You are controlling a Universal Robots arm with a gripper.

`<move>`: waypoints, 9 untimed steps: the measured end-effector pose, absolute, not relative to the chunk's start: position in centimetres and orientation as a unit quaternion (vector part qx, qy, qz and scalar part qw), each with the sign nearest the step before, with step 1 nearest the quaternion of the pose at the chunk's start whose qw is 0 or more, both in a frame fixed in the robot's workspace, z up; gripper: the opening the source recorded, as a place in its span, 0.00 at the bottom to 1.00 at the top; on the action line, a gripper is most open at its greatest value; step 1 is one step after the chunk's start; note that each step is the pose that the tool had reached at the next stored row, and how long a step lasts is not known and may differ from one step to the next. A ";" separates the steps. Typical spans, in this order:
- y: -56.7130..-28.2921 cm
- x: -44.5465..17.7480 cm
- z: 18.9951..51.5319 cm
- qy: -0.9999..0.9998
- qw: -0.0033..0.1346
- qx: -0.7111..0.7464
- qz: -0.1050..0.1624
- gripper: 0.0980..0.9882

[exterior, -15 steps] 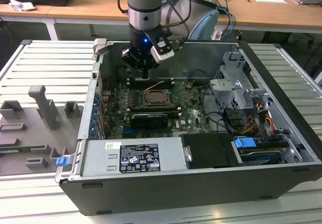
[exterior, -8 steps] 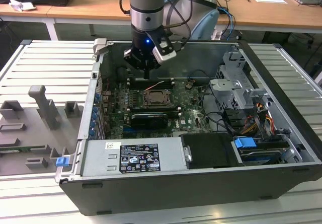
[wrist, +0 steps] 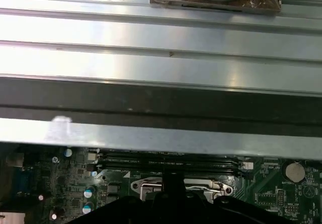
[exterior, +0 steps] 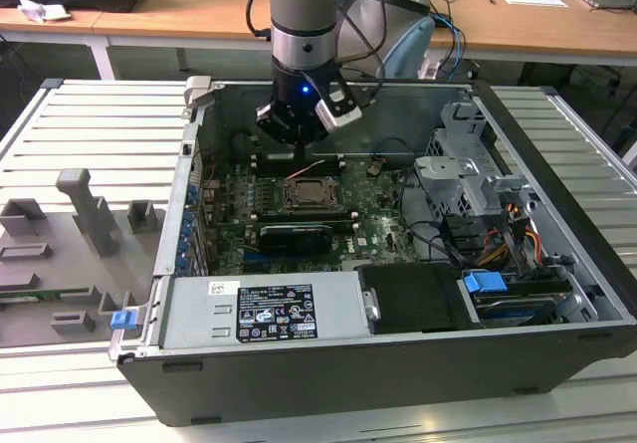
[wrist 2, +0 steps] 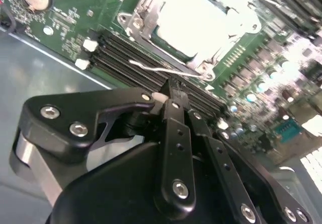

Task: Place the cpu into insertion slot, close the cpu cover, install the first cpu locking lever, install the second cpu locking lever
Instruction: 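Install the first cpu locking lever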

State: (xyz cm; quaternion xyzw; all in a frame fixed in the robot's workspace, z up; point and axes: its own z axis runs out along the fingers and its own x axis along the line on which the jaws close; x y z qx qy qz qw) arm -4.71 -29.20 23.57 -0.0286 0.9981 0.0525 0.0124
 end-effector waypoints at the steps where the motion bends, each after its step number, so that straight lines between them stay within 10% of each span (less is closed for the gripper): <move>1: -29.2 -4.6 23.4 0.998 0.012 -0.032 0.053 0.01; 9: -29.0 -4.2 22.7 0.997 0.012 -0.050 0.053 0.01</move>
